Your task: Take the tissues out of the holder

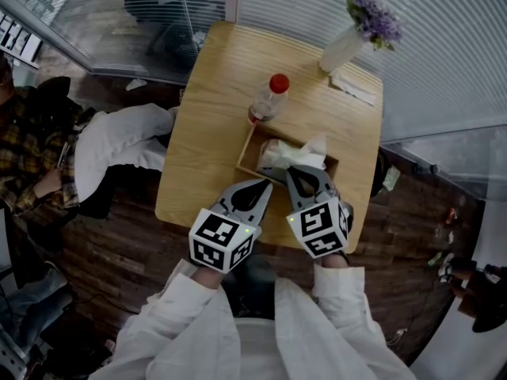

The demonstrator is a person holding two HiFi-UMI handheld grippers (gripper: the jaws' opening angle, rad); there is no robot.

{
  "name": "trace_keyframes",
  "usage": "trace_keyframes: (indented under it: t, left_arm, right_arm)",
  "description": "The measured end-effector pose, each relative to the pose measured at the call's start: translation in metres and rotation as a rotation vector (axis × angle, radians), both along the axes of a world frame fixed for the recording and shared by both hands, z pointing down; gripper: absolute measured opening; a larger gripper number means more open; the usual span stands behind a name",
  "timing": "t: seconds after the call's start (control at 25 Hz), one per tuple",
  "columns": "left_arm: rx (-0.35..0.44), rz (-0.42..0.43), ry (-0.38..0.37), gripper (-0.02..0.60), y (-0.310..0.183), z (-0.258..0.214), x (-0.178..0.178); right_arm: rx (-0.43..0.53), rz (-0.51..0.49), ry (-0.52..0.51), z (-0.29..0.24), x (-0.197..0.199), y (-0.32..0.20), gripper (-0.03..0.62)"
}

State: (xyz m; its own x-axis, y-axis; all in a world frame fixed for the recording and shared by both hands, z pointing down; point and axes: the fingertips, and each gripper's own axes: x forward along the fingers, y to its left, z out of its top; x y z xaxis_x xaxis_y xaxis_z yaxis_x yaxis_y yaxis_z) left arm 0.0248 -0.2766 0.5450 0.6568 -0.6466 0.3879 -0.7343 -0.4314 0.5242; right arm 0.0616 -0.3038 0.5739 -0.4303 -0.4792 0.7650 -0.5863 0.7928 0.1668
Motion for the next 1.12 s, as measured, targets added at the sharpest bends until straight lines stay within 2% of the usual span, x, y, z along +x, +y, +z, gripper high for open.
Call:
trace_keyframes:
  t: [0.56,1.12]
  left_arm:
    - [0.033,-0.005,-0.008,0.008,-0.002,-0.017,0.0]
    - [0.108,0.006,-0.005,0.008,0.001,-0.051,0.002]
  right_arm:
    - [0.062,0.05,-0.031,-0.027,0.013,-0.007,0.011]
    - [0.179,0.083,-0.066,-0.075,0.019,-0.01,0.011]
